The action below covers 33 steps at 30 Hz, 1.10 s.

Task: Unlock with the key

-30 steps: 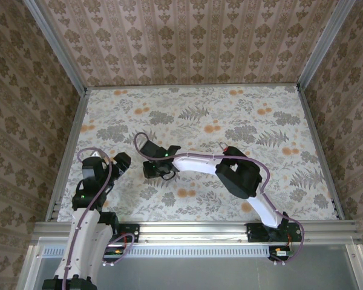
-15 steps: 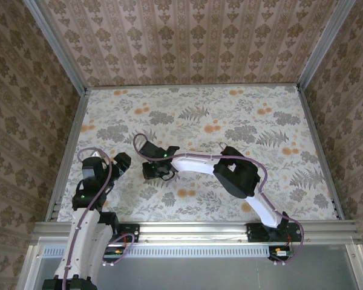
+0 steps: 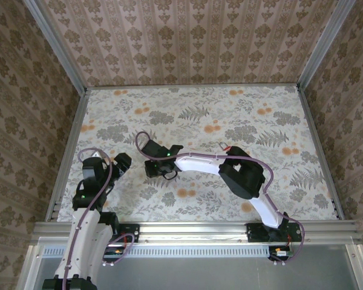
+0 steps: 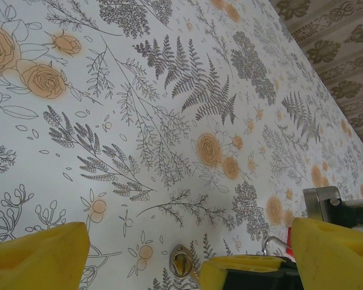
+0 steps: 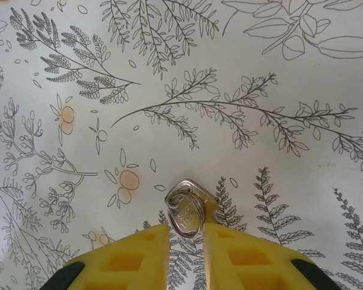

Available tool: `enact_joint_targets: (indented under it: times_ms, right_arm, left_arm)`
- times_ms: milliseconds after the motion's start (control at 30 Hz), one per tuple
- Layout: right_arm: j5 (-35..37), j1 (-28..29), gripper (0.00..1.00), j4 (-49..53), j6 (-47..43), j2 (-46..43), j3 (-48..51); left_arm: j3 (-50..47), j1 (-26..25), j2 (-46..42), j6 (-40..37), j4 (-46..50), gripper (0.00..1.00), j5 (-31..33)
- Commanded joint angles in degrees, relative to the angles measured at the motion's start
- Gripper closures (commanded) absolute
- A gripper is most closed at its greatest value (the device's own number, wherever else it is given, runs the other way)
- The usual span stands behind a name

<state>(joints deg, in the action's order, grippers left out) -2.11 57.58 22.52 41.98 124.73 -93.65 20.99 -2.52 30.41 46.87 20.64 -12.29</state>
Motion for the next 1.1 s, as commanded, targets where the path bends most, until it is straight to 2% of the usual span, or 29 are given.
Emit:
enact_joint_targets:
  times_ms: [0,467,767,1067]
  right_arm:
    - [0.3,-0.3,0.76,1.2,-0.1,1.3,-1.1]
    - [-3.7,-0.5,0.76,0.1,1.2,4.6,-3.2]
    - [-3.7,-0.5,0.77,1.9,0.9,6.0,-5.0]
    - [-2.4,-0.2,0.87,4.7,-0.3,7.0,-8.1]
  left_arm:
    - [-0.2,0.5,0.0,0.3,-0.5,0.14,-1.2]
    - [-0.4,0.5,-0.7,0.6,0.8,0.14,-1.4]
    - [-0.7,0.5,-0.8,0.2,0.8,0.14,-1.2]
    - [-1.5,0.8,-1.6,-0.5,1.2,0.13,-1.2]
